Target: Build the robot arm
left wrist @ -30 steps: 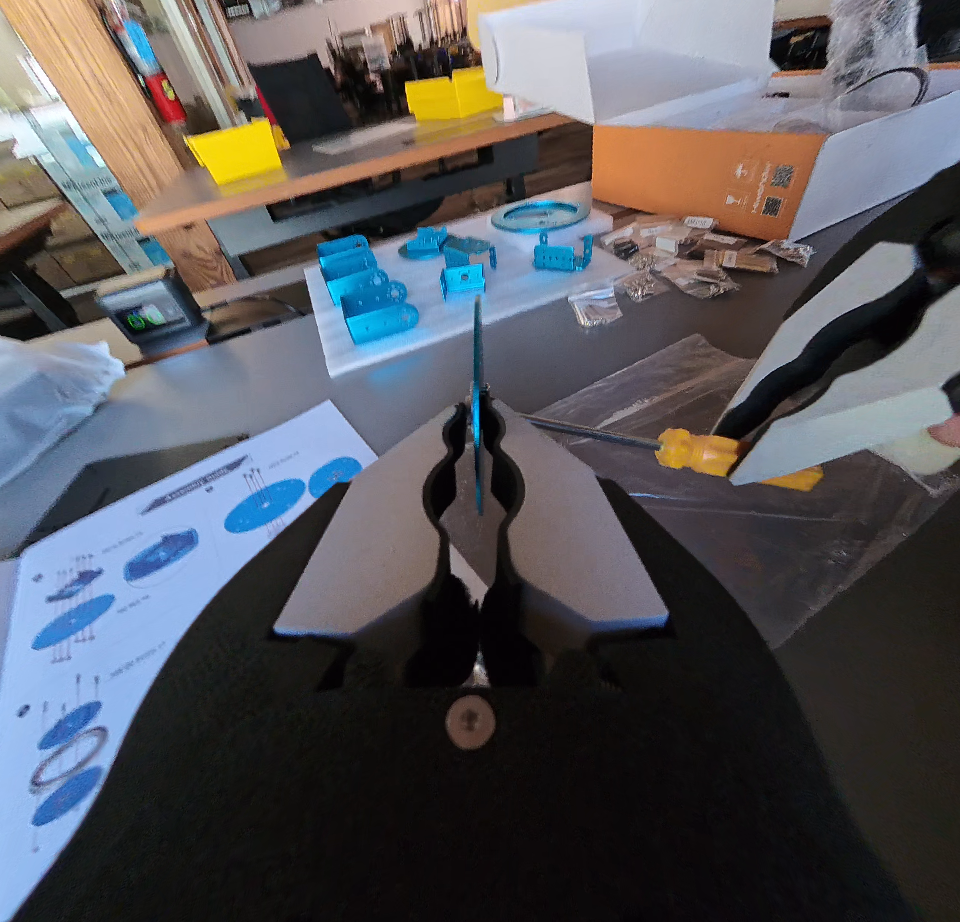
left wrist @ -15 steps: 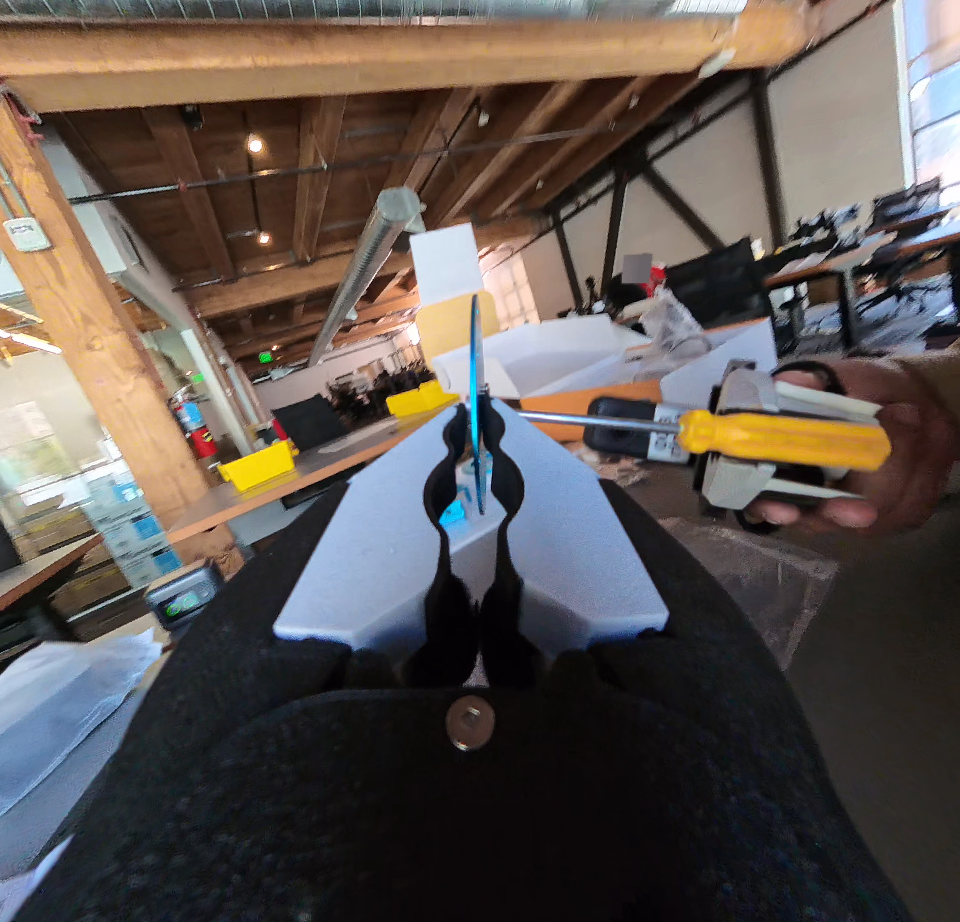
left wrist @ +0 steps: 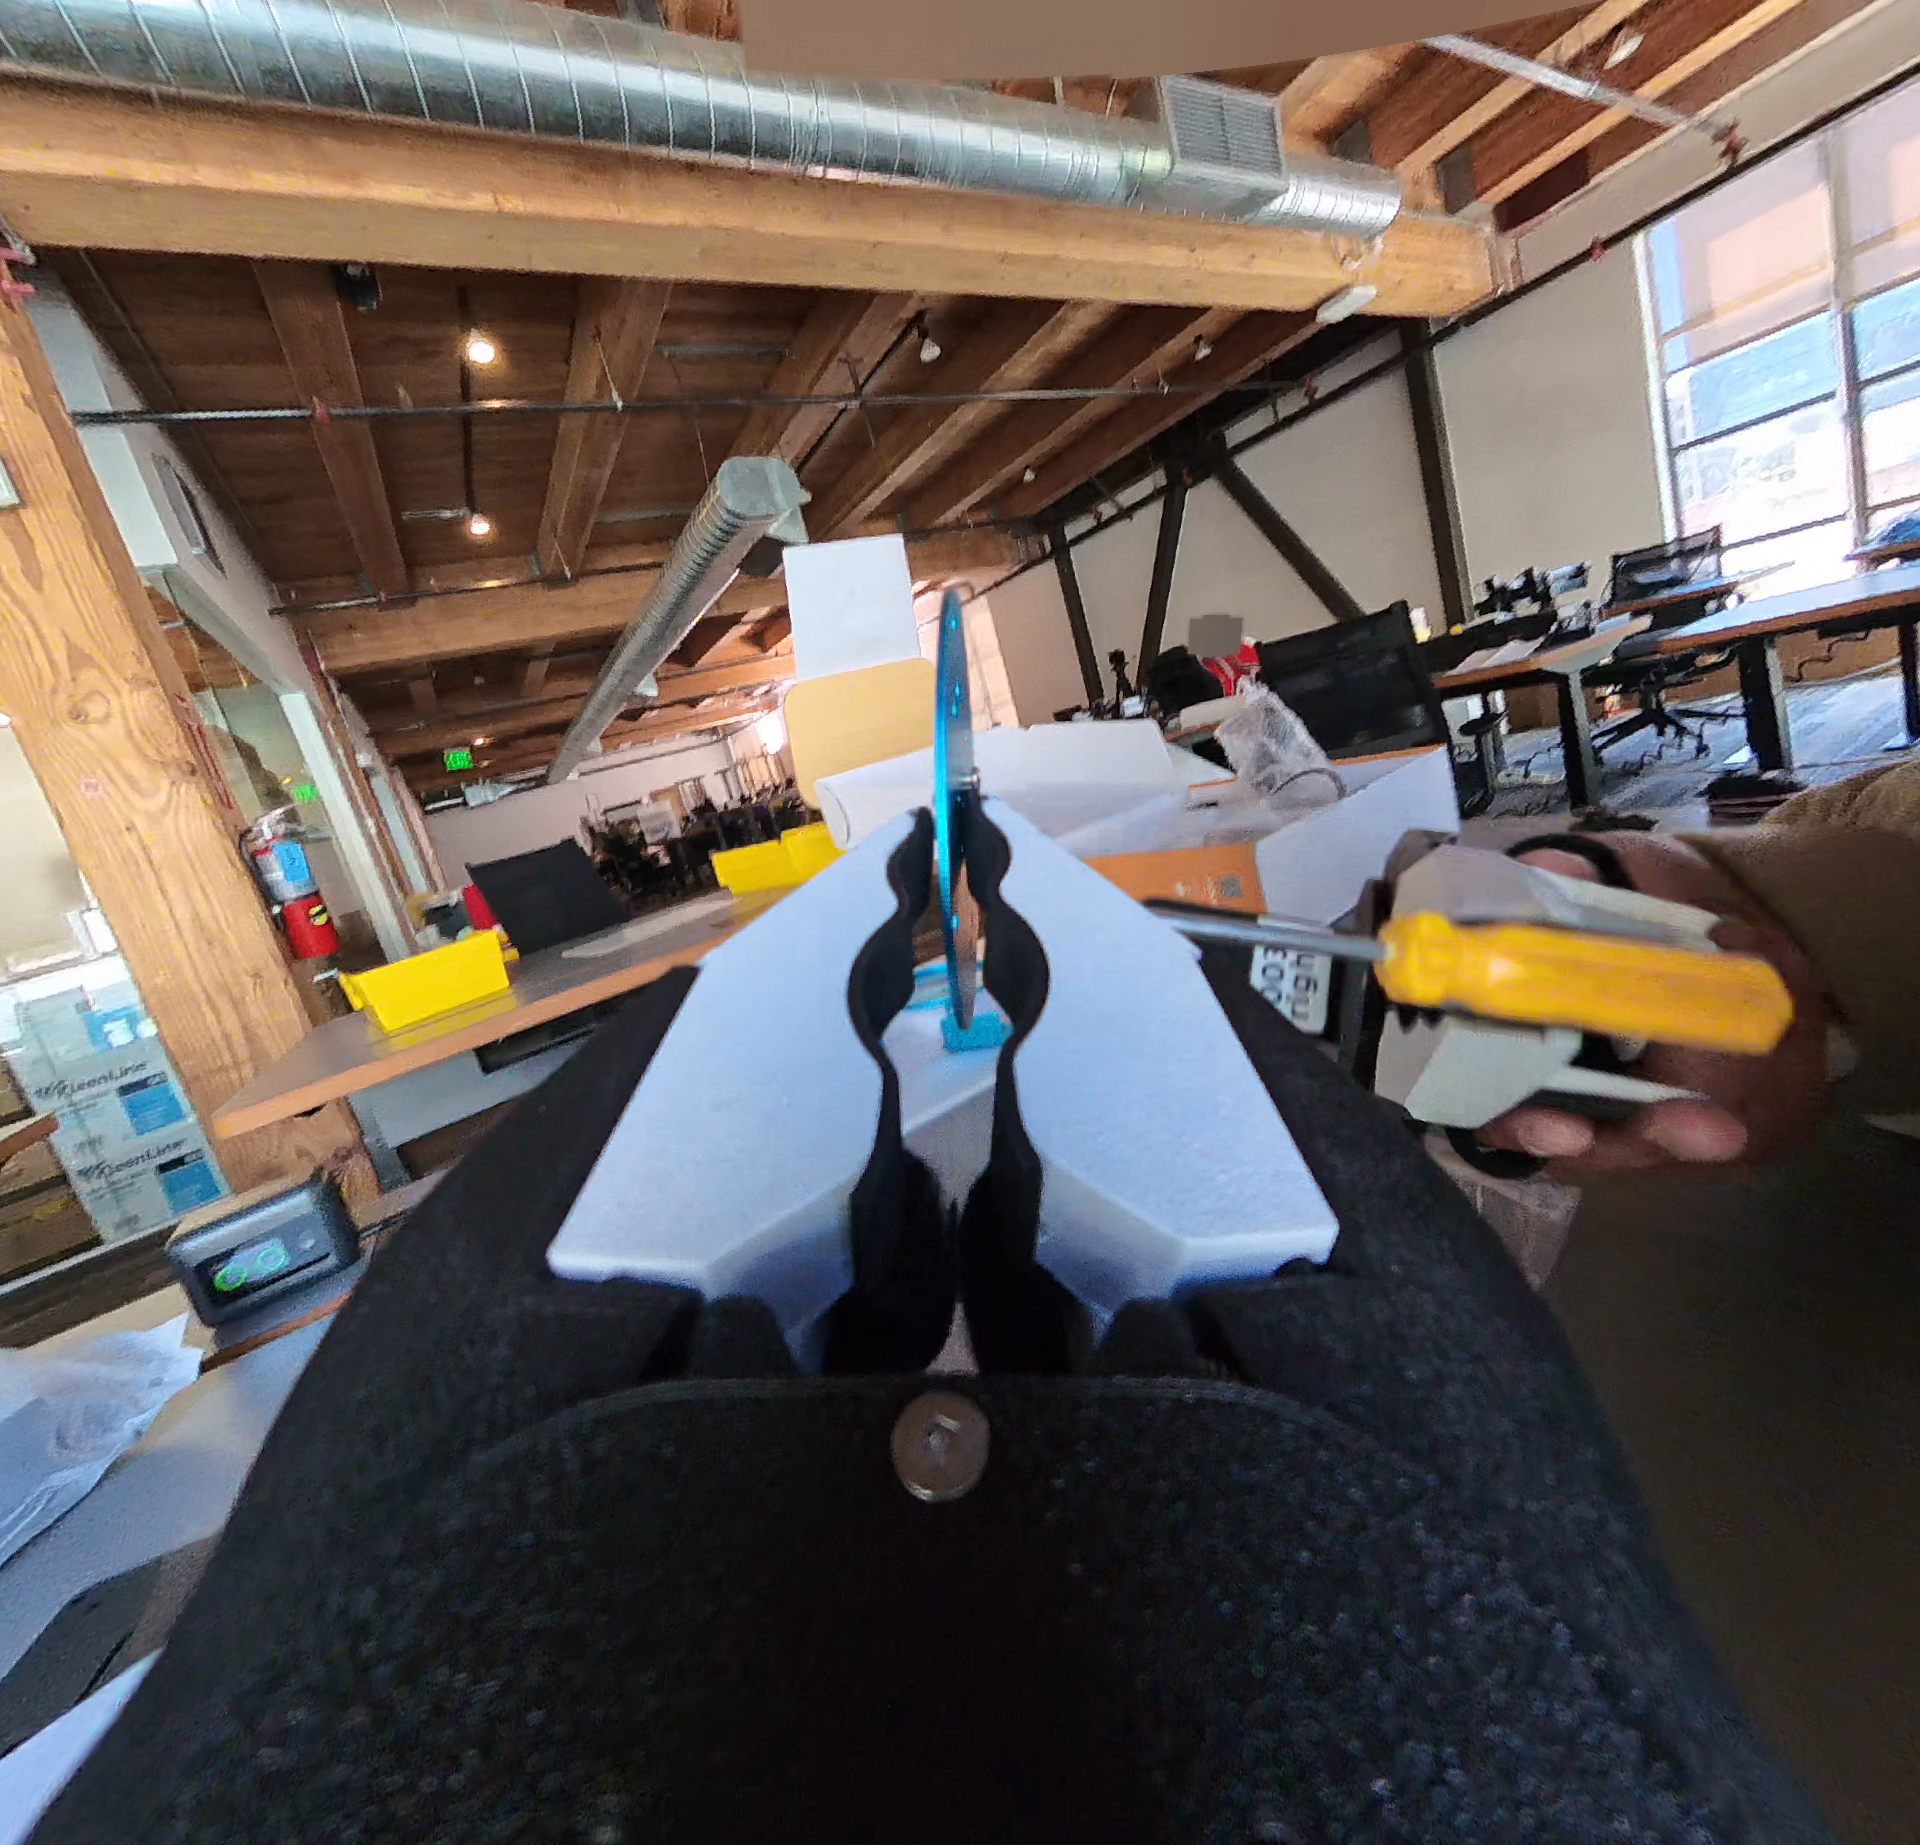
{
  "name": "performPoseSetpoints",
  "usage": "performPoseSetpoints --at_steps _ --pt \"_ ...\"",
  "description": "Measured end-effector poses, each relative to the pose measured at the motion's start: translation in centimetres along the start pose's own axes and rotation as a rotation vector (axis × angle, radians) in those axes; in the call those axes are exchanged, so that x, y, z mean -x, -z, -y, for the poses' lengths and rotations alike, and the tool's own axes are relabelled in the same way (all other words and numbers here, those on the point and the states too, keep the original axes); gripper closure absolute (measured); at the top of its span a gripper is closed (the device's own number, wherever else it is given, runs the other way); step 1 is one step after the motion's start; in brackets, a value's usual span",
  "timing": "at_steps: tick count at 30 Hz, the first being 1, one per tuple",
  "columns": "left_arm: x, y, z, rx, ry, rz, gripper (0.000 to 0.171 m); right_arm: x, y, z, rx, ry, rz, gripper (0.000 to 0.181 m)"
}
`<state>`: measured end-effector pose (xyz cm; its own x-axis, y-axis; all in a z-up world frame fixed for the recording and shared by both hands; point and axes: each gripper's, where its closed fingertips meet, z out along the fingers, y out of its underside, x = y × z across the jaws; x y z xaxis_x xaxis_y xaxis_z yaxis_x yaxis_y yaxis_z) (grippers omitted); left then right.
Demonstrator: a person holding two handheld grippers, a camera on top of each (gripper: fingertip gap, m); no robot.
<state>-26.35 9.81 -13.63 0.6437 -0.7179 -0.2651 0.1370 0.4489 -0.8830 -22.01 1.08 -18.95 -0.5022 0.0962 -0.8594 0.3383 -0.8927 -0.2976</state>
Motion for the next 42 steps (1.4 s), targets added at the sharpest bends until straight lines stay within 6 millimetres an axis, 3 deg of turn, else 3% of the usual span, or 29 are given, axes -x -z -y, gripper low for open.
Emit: performPoseSetpoints --at_steps 1,6,9,11,14,30,42 --pt "0.1 0.0 -0.4 0.021 -0.007 0.010 0.166 -1.2 0.3 -0.1 0.013 0.032 -0.099 0.166" --pt "2.5 0.0 -5.9 0.303 0.054 0.150 0.166 -3.8 3.3 1.5 -0.016 0.193 -0.443 0.167" --pt "3.3 0.5 -9.6 0.486 0.126 0.189 0.166 -7.3 8.1 2.9 0.063 0.458 -0.991 0.166" --pt "3.7 0.7 -10.8 0.551 0.104 0.211 0.166 -7.8 11.1 4.0 0.140 0.634 -1.307 0.166" --pt "3.6 0.8 -12.0 0.624 0.055 0.218 0.166 -7.4 12.5 4.9 0.194 0.765 -1.517 0.166" --pt "1.0 -0.1 -12.6 0.664 -0.055 0.134 0.166 -8.0 12.2 4.6 0.238 0.778 -1.558 0.166" --pt "1.3 0.0 -12.6 0.666 -0.055 0.150 0.166 -7.6 11.9 4.6 0.220 0.776 -1.534 0.166"
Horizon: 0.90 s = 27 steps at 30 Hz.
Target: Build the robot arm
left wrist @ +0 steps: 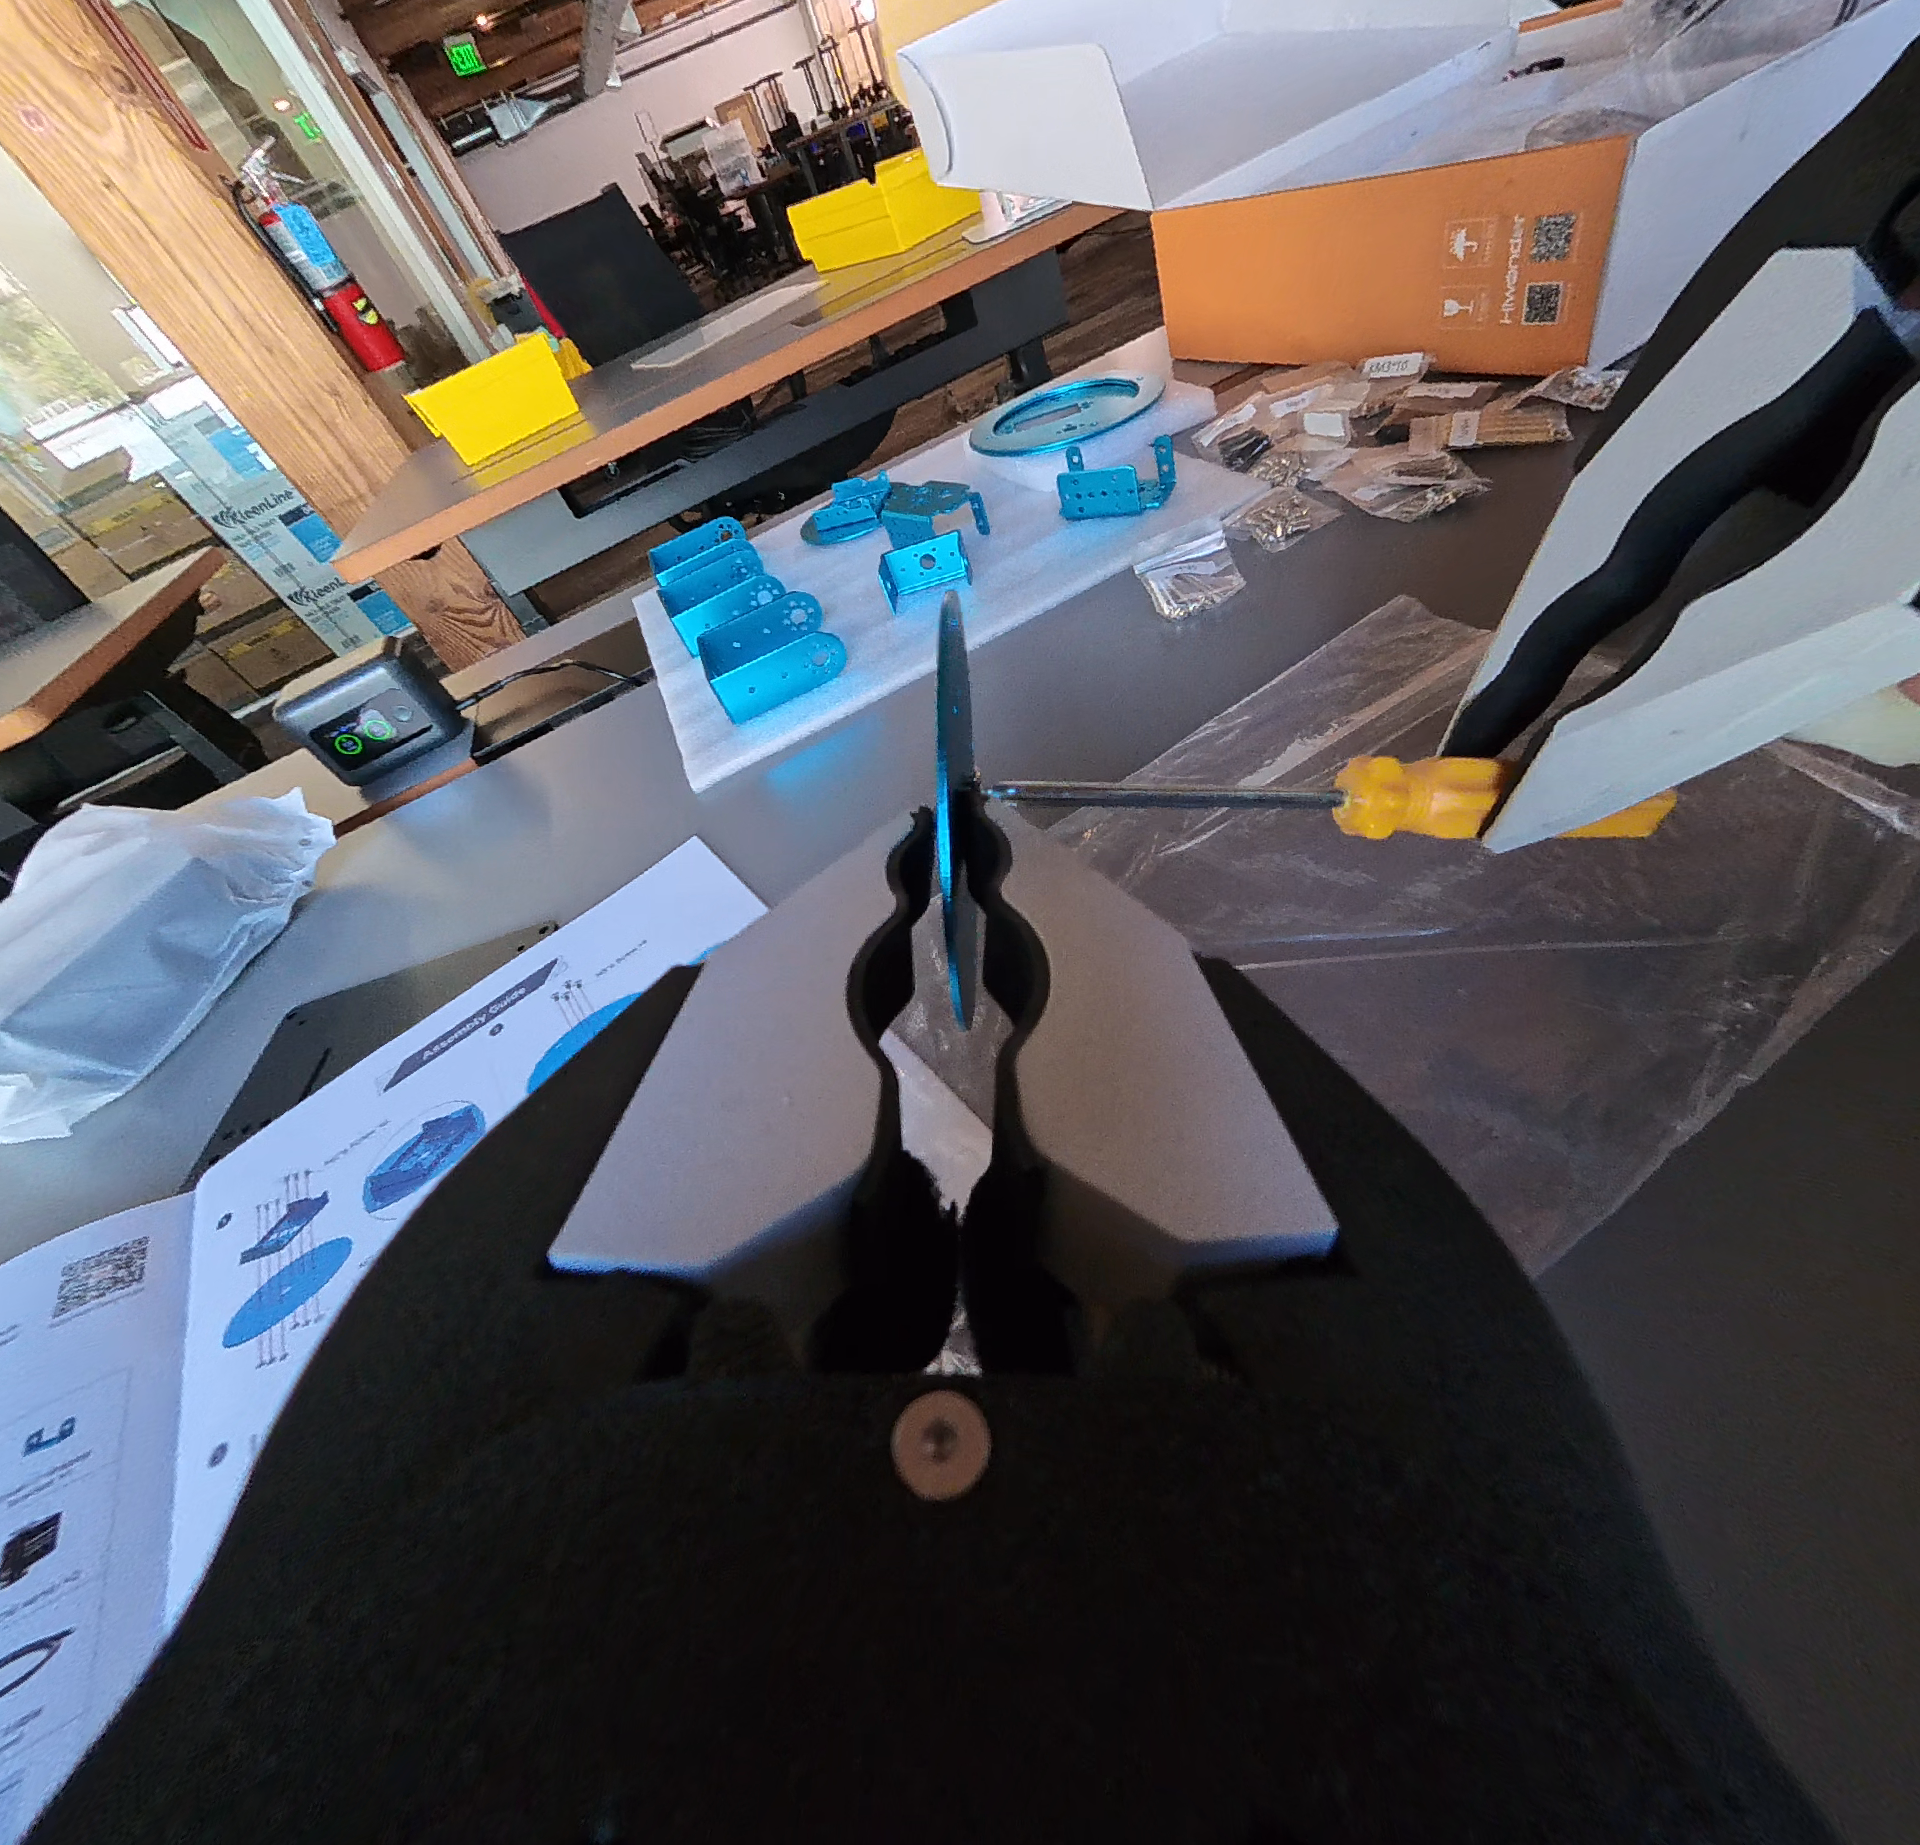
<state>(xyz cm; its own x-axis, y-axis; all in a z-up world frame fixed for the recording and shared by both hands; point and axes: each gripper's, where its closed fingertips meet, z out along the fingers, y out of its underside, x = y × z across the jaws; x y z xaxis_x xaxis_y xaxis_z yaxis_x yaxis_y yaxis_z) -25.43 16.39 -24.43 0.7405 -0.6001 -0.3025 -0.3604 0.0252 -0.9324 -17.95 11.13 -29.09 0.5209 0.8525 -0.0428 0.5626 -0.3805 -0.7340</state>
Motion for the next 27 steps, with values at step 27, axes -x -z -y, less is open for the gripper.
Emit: performPoseSetpoints --at_steps 27 --pt "-0.23 -0.09 0.10 -0.002 -0.035 0.007 0.166 -0.08 0.36 0.18 -0.007 -0.023 0.004 0.166"
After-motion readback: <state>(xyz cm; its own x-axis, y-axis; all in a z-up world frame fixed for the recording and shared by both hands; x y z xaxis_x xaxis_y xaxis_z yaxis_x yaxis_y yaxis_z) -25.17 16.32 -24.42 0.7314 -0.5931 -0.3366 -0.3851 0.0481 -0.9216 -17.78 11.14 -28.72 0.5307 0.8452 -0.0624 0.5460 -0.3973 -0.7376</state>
